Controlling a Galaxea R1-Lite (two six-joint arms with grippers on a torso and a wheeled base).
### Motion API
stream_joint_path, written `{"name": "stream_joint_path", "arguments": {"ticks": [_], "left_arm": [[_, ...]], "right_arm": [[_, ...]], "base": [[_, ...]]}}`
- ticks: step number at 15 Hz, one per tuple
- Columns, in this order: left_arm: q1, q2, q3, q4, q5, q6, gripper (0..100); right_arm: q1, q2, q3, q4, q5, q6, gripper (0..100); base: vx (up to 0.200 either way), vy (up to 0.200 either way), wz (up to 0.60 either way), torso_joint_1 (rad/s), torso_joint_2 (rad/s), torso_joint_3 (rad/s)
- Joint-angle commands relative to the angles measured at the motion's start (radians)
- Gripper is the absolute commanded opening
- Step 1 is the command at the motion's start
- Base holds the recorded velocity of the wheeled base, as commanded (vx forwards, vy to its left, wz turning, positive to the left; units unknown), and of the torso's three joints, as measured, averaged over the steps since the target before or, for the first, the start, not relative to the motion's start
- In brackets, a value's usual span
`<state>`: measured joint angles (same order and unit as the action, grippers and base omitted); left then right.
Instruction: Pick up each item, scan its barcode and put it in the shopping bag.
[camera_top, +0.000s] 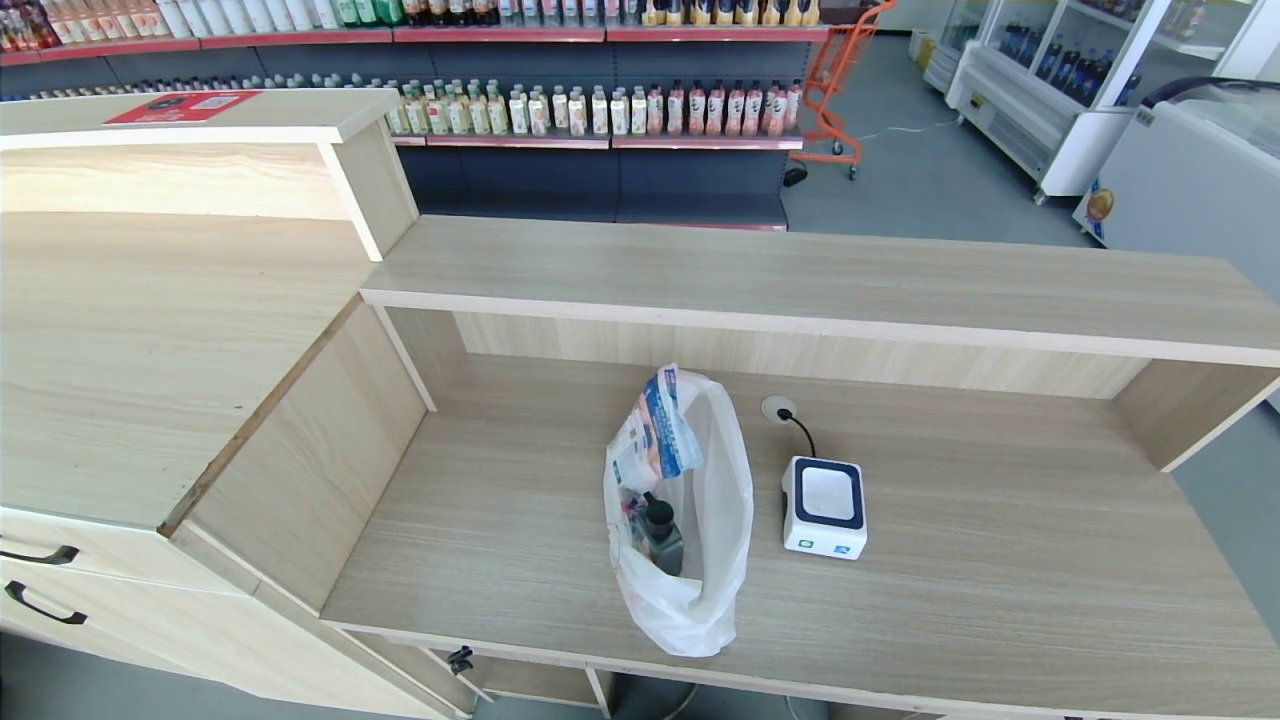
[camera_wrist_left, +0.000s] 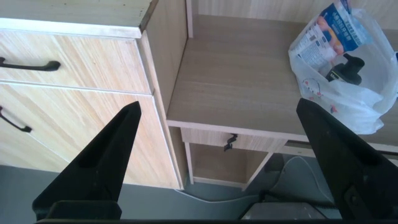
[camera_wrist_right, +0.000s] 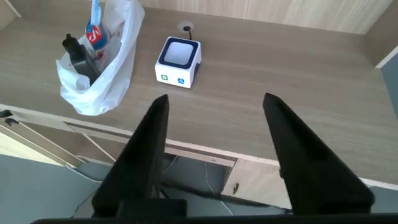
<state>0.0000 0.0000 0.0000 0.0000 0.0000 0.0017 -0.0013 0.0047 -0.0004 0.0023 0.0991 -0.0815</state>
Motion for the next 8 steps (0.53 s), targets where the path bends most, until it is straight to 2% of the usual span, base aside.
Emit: {"name": "stream_joint_path", "arguments": {"ticks": [1, 7, 8], "left_arm": [[0.000, 0.002, 0.000, 0.000, 0.000, 0.000, 100], [0.000, 0.002, 0.000, 0.000, 0.000, 0.001, 100], [0.000, 0.000, 0.000, 0.000, 0.000, 0.012, 100]], "right_arm": [[0.000, -0.005, 0.000, 0.001, 0.001, 0.000, 0], [0.000, -0.005, 0.000, 0.001, 0.001, 0.000, 0], [0.000, -0.005, 0.000, 0.001, 0.001, 0.002, 0]], "base": [[0.000, 0.000, 0.00, 0.000, 0.00, 0.000], [0.000, 0.000, 0.00, 0.000, 0.00, 0.000], [0.000, -0.200, 0.00, -0.002, 0.00, -0.002]]}}
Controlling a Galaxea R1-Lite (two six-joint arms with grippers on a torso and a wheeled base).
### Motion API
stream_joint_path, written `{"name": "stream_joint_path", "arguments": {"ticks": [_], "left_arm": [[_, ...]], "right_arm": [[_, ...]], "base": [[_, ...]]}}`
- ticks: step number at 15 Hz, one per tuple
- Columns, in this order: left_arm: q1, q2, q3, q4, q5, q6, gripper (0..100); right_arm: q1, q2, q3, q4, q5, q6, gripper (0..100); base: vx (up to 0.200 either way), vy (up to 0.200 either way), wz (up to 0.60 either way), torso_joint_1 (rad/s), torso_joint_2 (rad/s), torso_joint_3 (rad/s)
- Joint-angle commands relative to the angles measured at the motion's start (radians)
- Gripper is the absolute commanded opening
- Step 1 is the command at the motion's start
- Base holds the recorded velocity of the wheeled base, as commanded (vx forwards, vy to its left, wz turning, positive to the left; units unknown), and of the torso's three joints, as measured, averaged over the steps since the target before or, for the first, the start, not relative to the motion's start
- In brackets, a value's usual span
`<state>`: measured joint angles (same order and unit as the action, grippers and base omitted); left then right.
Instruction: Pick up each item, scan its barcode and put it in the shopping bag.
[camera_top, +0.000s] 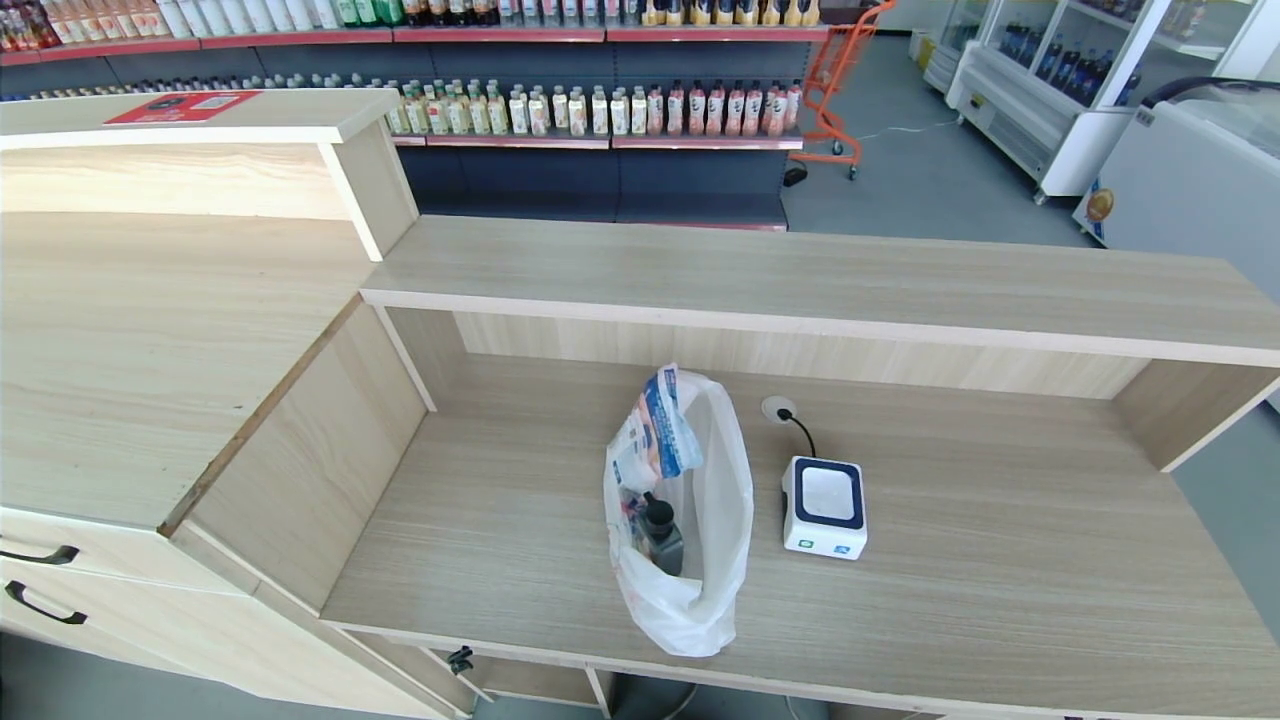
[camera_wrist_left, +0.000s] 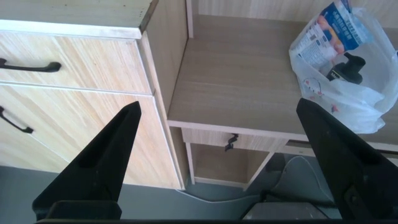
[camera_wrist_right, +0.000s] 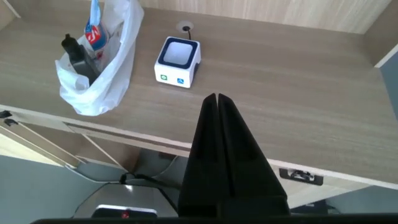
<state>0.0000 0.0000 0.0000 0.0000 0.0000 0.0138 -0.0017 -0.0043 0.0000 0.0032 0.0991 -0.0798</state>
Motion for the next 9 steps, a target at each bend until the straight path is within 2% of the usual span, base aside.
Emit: {"name": "stream_joint_path", "arguments": {"ticks": [1, 8, 9], "left_arm": [[0.000, 0.000, 0.000, 0.000, 0.000, 0.011, 100], [0.000, 0.000, 0.000, 0.000, 0.000, 0.008, 100], [0.000, 0.002, 0.000, 0.000, 0.000, -0.005, 100]], "right_arm": [[0.000, 0.004, 0.000, 0.000, 0.001, 0.000, 0], [0.000, 0.004, 0.000, 0.000, 0.001, -0.002, 0], [0.000, 0.004, 0.000, 0.000, 0.001, -0.002, 0]], "base": [[0.000, -0.200, 0.00, 0.007, 0.00, 0.002], [0.000, -0.200, 0.00, 0.002, 0.00, -0.001], [0.000, 0.000, 0.00, 0.000, 0.00, 0.000]]}}
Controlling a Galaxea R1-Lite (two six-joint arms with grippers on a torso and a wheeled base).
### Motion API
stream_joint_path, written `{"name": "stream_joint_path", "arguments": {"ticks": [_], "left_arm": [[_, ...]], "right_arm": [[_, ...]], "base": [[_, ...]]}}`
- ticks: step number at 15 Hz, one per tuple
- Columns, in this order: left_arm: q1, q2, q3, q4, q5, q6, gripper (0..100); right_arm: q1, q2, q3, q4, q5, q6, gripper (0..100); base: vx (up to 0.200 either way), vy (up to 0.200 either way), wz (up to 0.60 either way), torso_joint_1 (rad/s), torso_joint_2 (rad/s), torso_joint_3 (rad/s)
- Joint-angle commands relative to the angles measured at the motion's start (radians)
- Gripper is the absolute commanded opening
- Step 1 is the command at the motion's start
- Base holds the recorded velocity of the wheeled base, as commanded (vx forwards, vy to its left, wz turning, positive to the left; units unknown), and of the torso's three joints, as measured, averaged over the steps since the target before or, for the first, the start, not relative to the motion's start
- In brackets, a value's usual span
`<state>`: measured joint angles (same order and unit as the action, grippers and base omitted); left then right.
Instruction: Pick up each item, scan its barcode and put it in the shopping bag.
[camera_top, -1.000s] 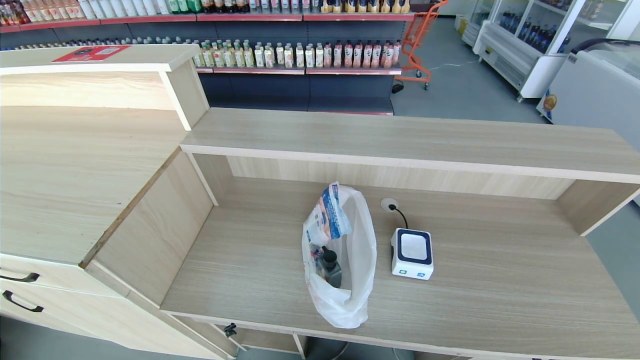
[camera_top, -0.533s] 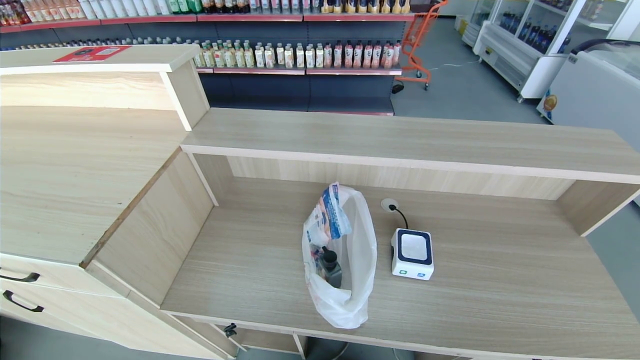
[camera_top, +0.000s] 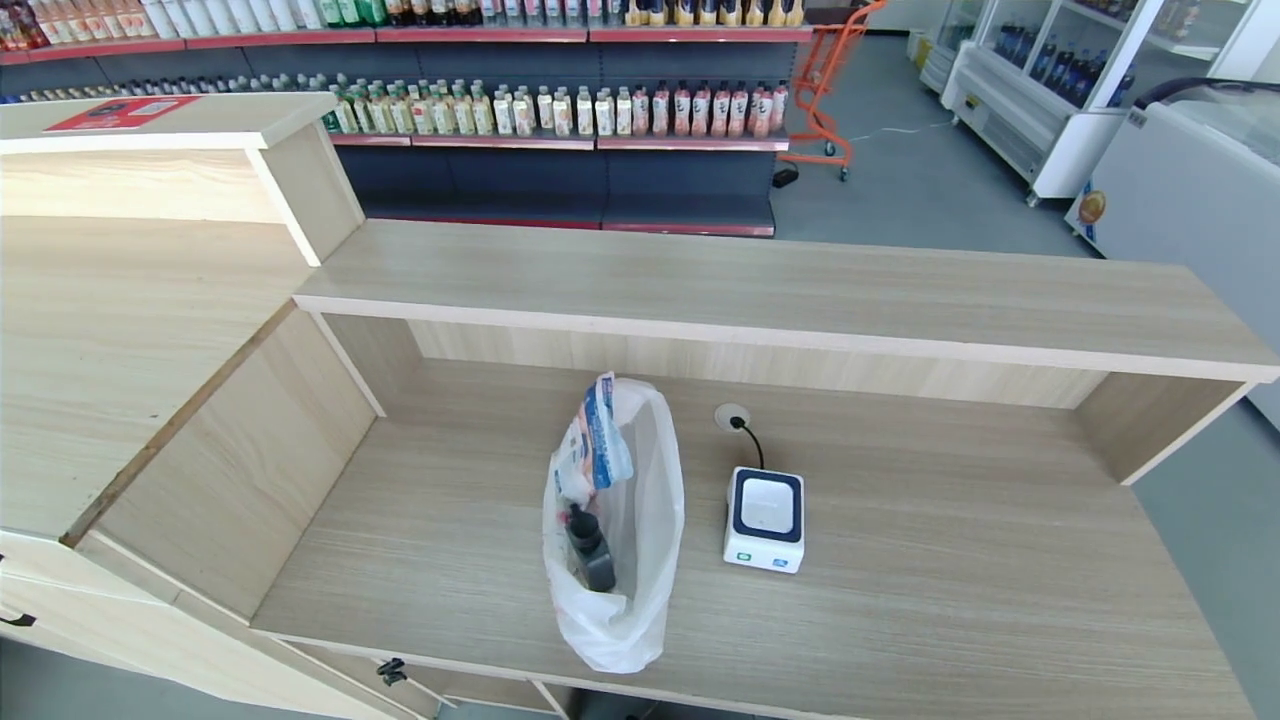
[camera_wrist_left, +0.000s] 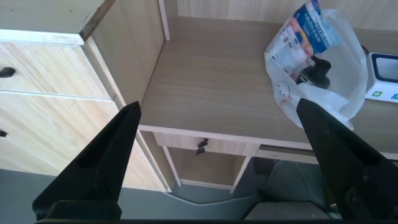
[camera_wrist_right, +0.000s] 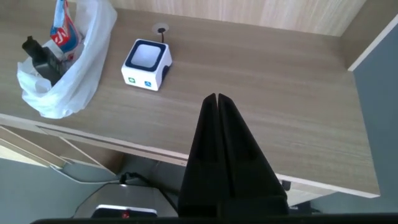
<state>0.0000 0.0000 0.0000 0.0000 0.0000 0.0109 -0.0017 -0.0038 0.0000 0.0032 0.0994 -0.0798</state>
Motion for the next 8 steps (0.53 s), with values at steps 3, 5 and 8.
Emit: {"name": "stream_joint_path", "arguments": {"ticks": [3, 5, 8], "left_arm": [[0.000, 0.002, 0.000, 0.000, 0.000, -0.003, 100], [-0.002, 0.009, 0.000, 0.000, -0.002, 0.000, 100], [0.000, 0.002, 0.000, 0.000, 0.000, -0.005, 100]], "right_arm": [[0.000, 0.004, 0.000, 0.000, 0.000, -0.002, 0], [0.000, 0.004, 0.000, 0.000, 0.000, 0.000, 0], [0.000, 0.004, 0.000, 0.000, 0.000, 0.000, 0]], "base": [[0.000, 0.000, 0.00, 0.000, 0.00, 0.000], [0.100, 0.000, 0.00, 0.001, 0.00, 0.001], [0.000, 0.000, 0.00, 0.000, 0.00, 0.000]]}}
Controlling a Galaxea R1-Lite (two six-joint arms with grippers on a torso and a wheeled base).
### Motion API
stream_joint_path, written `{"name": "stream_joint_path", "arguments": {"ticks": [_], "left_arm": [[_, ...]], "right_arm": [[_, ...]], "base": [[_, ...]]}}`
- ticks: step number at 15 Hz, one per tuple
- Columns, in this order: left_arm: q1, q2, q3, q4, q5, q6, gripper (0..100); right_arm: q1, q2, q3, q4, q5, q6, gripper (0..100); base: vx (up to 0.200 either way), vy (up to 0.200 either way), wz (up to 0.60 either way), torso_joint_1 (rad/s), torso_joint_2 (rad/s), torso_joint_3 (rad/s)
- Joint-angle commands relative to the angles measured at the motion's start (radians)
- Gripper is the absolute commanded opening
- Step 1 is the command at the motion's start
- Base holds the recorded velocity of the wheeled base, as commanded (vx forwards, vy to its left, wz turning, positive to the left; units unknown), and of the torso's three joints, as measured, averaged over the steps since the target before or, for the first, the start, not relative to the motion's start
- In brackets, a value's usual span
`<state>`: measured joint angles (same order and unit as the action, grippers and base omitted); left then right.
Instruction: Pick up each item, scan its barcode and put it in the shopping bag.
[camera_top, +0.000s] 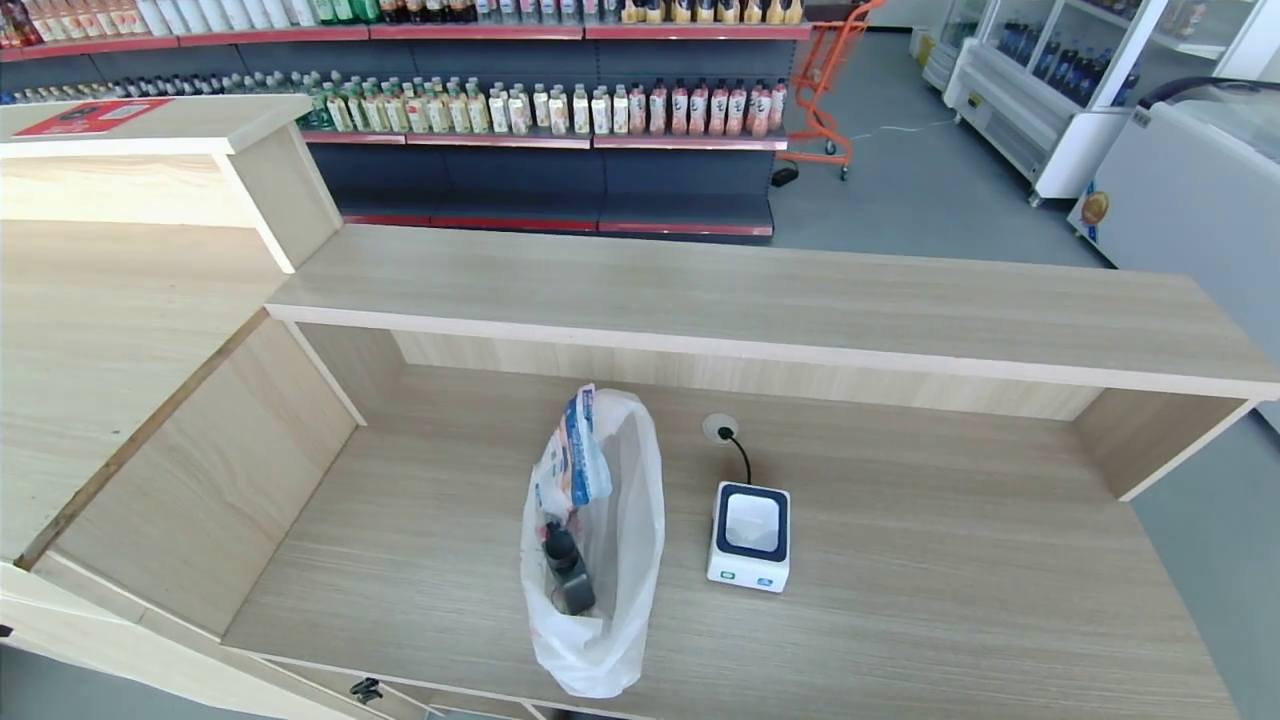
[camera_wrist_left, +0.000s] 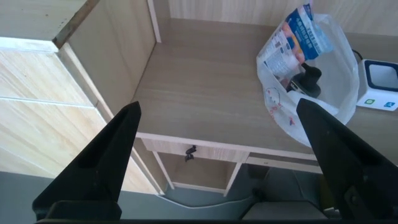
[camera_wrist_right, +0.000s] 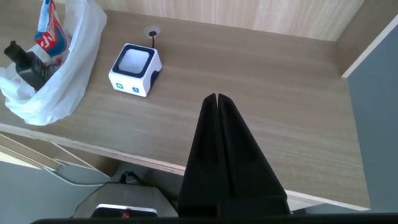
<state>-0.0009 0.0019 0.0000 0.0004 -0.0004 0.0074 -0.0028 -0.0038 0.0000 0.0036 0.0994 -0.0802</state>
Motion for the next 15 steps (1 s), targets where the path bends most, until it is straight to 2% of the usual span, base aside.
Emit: {"name": "stream_joint_path", "arguments": {"ticks": [1, 15], "left_arm": [[0.001, 0.000, 0.000, 0.000, 0.000, 0.000, 100], [0.001, 0.000, 0.000, 0.000, 0.000, -0.001, 100]], "right_arm": [[0.001, 0.004, 0.000, -0.001, 0.000, -0.001, 0], [0.001, 0.004, 0.000, 0.001, 0.000, 0.002, 0]], "base": [[0.000, 0.000, 0.00, 0.000, 0.00, 0.000], [0.000, 0.000, 0.00, 0.000, 0.00, 0.000]]}}
